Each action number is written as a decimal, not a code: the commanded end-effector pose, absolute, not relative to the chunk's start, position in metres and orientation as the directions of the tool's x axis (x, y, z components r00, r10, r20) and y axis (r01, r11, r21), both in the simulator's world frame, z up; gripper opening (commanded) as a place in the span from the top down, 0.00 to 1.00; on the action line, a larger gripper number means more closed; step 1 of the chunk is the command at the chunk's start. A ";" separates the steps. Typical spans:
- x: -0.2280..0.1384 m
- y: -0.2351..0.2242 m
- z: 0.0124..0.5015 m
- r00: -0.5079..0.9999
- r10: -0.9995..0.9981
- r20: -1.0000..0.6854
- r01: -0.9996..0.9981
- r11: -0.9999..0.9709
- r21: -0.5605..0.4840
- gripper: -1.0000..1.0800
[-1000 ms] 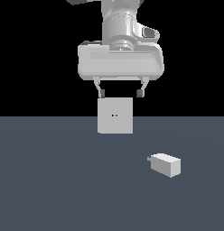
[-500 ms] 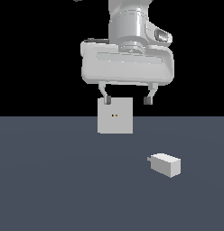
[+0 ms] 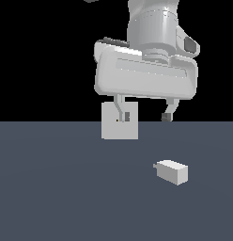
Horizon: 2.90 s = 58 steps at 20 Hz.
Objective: Plug the charger into the wall socket.
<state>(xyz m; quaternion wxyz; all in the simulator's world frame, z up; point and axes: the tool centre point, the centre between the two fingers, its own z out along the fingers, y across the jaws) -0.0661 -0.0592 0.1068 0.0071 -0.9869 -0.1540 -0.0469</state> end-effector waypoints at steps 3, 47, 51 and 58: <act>-0.074 -0.069 0.095 0.925 0.360 0.122 0.362 -0.932 0.001 0.04; -0.090 -0.096 0.012 0.844 0.500 0.192 0.509 -0.861 0.000 0.04; -0.090 -0.096 0.012 0.844 0.500 0.192 0.509 -0.861 0.000 1.00; -0.090 -0.096 0.012 0.844 0.500 0.192 0.509 -0.861 0.000 1.00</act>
